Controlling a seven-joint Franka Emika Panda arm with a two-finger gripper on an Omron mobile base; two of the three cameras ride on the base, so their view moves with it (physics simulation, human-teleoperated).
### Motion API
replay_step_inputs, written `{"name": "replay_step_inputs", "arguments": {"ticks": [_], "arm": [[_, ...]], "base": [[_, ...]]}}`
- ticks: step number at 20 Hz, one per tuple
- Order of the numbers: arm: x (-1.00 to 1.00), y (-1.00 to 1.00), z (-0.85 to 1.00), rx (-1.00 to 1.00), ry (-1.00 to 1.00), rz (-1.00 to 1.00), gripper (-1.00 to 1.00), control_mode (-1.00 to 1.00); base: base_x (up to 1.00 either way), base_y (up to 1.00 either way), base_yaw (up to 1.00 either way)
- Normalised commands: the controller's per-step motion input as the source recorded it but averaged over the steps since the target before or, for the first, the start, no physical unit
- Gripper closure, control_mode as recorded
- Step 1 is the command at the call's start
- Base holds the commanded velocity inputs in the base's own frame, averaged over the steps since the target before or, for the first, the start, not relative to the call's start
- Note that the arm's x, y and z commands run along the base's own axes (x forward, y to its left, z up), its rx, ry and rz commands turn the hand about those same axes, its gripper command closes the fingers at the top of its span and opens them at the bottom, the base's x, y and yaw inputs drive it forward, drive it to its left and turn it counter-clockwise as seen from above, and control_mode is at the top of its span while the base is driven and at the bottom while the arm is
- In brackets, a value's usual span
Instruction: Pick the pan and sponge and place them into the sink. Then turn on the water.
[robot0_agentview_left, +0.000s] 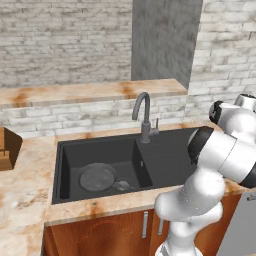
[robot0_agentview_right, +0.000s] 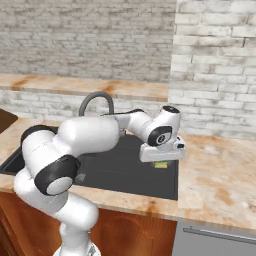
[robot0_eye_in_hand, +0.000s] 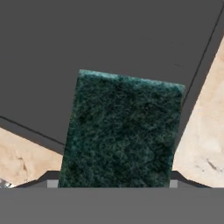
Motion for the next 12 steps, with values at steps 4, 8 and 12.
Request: {"name": "replay_step_inputs", "arguments": {"ticks": [4, 8, 12], "arm": [[-0.18, 1.0, 0.09, -0.08, 0.0, 0.27, 1.0, -1.0], [-0.05, 1.0, 0.11, -0.03, 0.0, 0.25, 1.0, -1.0], [0.0, 1.0, 0.17, 0.0, 0.0, 0.25, 1.0, -1.0]], "base": [[0.0, 0.0, 0.0], [0.0, 0.0, 0.0], [0.0, 0.0, 0.0]]}}
